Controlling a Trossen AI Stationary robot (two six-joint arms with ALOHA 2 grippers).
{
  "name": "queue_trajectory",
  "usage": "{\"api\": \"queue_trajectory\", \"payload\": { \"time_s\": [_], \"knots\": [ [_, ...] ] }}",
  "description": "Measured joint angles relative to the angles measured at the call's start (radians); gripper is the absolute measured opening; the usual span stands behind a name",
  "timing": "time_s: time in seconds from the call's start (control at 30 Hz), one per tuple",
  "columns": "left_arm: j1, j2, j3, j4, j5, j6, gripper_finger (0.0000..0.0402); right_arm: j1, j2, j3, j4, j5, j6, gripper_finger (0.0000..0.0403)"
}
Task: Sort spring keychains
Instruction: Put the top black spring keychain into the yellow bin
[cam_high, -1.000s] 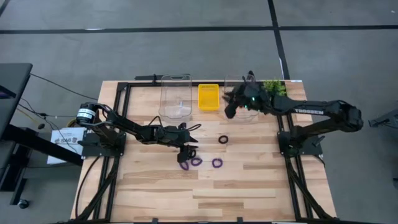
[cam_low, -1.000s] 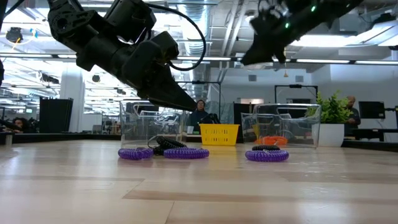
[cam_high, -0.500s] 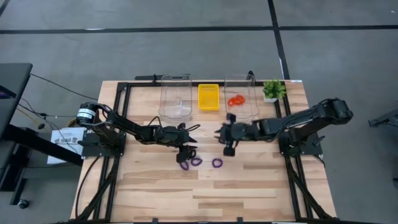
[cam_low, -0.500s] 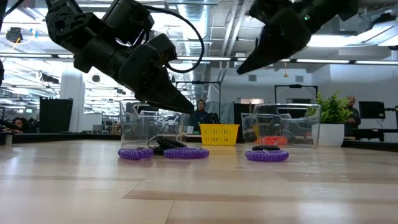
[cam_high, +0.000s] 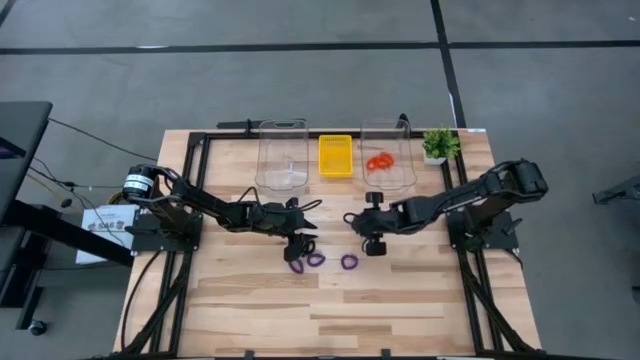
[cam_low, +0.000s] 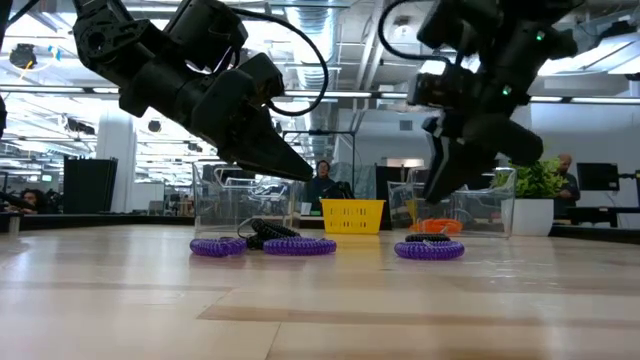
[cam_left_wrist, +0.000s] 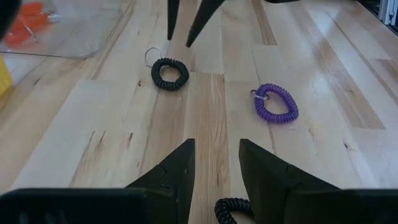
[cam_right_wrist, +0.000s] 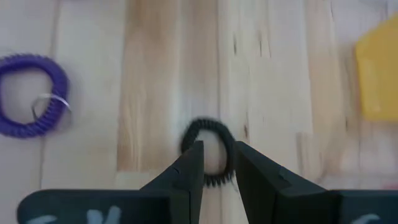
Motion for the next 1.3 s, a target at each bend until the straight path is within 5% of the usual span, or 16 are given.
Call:
{"api": "queue_trajectory", "payload": {
  "time_s": [0.27, 0.57, 0.83, 1.3],
  "knots": [
    [0.0, 0.0, 0.0, 0.006, 0.0, 0.0, 0.0122, -0.019, 0.0, 0.001, -0.049, 0.001, 0.072, 0.0078],
    [0.0, 0.0, 0.0, 0.006, 0.0, 0.0, 0.0122, -0.024, 0.101, 0.001, -0.058, 0.003, -0.131, 0.0078],
    [0.0, 0.0, 0.0, 0.007, 0.0, 0.0, 0.0122, -0.024, 0.129, 0.002, -0.059, 0.154, -0.166, 0.0078],
    [0.0, 0.0, 0.0, 0.007, 0.0, 0.0, 0.0122, -0.028, 0.122, 0.001, -0.06, 0.182, -0.168, 0.0078]
  ]
}}
